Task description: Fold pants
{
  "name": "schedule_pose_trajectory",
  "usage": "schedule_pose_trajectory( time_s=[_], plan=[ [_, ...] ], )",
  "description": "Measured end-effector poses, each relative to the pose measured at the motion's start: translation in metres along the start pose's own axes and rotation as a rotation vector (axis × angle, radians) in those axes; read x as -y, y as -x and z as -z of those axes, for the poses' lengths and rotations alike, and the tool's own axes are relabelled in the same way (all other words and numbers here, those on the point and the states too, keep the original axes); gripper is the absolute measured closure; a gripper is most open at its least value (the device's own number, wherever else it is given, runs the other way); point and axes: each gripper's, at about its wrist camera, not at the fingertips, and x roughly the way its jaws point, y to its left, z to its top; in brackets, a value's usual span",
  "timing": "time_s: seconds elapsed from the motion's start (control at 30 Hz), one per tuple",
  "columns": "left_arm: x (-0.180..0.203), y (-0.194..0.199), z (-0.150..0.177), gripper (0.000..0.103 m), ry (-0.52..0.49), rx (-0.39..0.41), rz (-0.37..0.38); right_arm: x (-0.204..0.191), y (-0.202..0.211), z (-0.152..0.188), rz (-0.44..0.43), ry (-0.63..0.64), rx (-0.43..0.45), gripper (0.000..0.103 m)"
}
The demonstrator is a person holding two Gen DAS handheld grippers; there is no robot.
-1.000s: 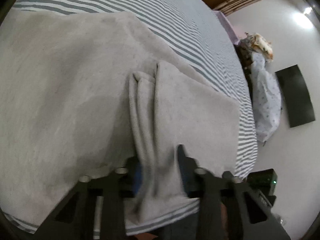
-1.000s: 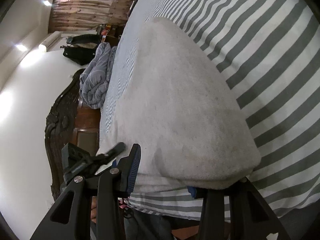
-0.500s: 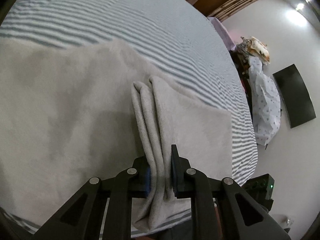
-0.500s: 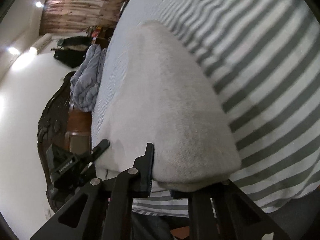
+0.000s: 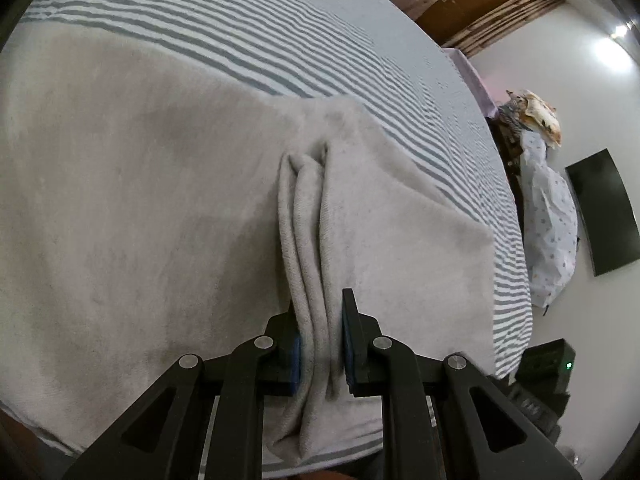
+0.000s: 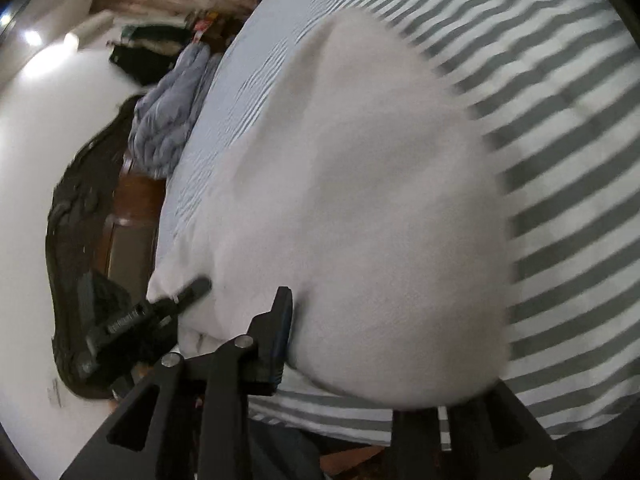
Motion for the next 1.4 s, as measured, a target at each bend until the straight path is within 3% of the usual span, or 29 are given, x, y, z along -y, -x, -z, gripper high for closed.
schedule_pose_trajectory(
  time_s=[0.07,0.13,0.4,0.67,0.77,0.87,0.9,0.93,1.13,1.4],
  plan=[
    [0.001,-0.003,0.002,0.086,0.004,0.002,0.003,0.014,0.012,-0.004,-0.015,-0.045,0.015,0.077],
    [0.002,-0.005,0.004,0.086,0.004,-0.002,0.017,0.03,0.026,-0.007,-0.019,-0.074,0.04,0.085],
    [0.007,-0.011,0.01,0.083,-0.056,-0.009,-0.003,0.048,0.037,-0.002,-0.006,-0.12,0.044,0.086],
    [0.018,-0.008,0.008,0.076,-0.098,-0.033,-0.063,0.055,0.049,0.003,0.012,-0.133,0.033,0.083],
    [0.021,0.003,0.01,0.07,-0.135,-0.008,-0.122,0.056,0.054,0.006,0.023,-0.128,0.025,0.081],
    [0.023,0.017,0.014,0.067,-0.188,0.057,-0.198,0.052,0.063,0.009,0.053,-0.105,0.011,0.076],
    [0.023,0.021,0.014,0.067,-0.196,0.075,-0.204,0.049,0.066,0.01,0.071,-0.094,0.012,0.07],
    [0.023,0.026,0.014,0.067,-0.201,0.094,-0.205,0.046,0.071,0.012,0.098,-0.074,0.018,0.065],
    [0.04,0.039,0.023,0.067,-0.276,0.187,-0.148,0.013,0.099,0.015,0.194,0.11,0.065,0.065],
    [0.071,0.004,0.039,0.067,-0.374,0.137,-0.121,-0.036,0.077,-0.037,0.258,0.29,0.146,0.065]
  ],
)
